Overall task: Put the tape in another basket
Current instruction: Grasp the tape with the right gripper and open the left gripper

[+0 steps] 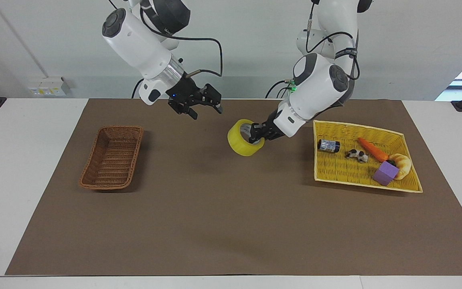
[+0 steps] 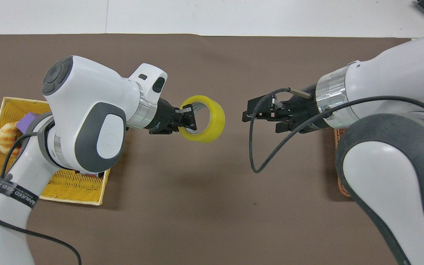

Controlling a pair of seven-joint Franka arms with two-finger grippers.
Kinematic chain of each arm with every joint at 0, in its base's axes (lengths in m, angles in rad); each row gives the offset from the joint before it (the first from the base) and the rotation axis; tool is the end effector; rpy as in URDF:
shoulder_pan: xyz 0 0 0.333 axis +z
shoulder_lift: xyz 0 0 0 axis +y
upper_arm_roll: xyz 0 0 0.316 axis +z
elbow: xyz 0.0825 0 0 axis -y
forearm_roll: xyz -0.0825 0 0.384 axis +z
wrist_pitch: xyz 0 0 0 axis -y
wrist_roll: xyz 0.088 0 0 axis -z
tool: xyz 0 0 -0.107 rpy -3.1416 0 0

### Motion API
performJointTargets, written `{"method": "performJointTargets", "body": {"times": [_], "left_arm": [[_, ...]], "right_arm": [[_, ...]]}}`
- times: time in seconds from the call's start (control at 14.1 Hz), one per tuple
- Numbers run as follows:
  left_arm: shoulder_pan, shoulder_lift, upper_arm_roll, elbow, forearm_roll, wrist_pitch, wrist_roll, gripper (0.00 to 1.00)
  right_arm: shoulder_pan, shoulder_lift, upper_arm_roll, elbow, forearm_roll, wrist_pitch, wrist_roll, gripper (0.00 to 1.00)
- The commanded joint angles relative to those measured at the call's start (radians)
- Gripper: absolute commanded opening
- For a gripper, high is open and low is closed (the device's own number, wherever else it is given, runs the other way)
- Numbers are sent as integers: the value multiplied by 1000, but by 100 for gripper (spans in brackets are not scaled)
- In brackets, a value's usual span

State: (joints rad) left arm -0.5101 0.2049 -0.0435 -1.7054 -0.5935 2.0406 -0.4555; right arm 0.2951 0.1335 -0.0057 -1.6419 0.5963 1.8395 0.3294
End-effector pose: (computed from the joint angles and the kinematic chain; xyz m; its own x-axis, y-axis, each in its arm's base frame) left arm 0.5282 -0.3607 0.4902 0.9784 0.0902 -0.1859 0.1738 -0.8458 0.5043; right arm 0.5757 0.2184 0.5503 0.9779 -0.1354 -0.1594 -0.2002 -0.8266 -0.5260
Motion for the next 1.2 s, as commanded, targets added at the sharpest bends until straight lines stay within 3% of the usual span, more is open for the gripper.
{"method": "performJointTargets", "body": {"times": [0.0, 0.42, 0.57, 0.64, 0.78, 0.85, 0.92, 0.99, 1.13], "left_arm": [[-51, -56, 13, -16, -17, 6, -61, 0], [-39, -68, 11, -3, -42, 65, -98, 0], [-50, -68, 11, -3, -42, 99, -114, 0], [-53, -67, 10, -3, -40, 116, -126, 0], [-53, -67, 10, -3, -40, 125, -126, 0], [-53, -65, 10, -3, -40, 125, -126, 8], [-53, -65, 11, -3, -38, 127, -124, 42], [-53, -65, 11, 0, -35, 131, -126, 99], [-53, -71, 10, 0, -37, 135, -144, 100]], "right_arm": [[-16, -8, 3, -27, 37, 14, -67, 100], [-19, -9, 3, -50, 46, 14, -148, 100], [-21, -8, 3, -49, 46, 9, -138, 72], [-19, -11, 1, -50, 46, 6, -136, 72], [-21, -9, 1, -50, 46, 6, -127, 52], [-21, -9, 1, -49, 46, 4, -125, 41], [-21, -9, 1, -49, 46, 4, -119, 32], [-21, -9, 1, -49, 46, 3, -115, 29], [-21, -8, 1, -49, 46, 4, -115, 28]]}}
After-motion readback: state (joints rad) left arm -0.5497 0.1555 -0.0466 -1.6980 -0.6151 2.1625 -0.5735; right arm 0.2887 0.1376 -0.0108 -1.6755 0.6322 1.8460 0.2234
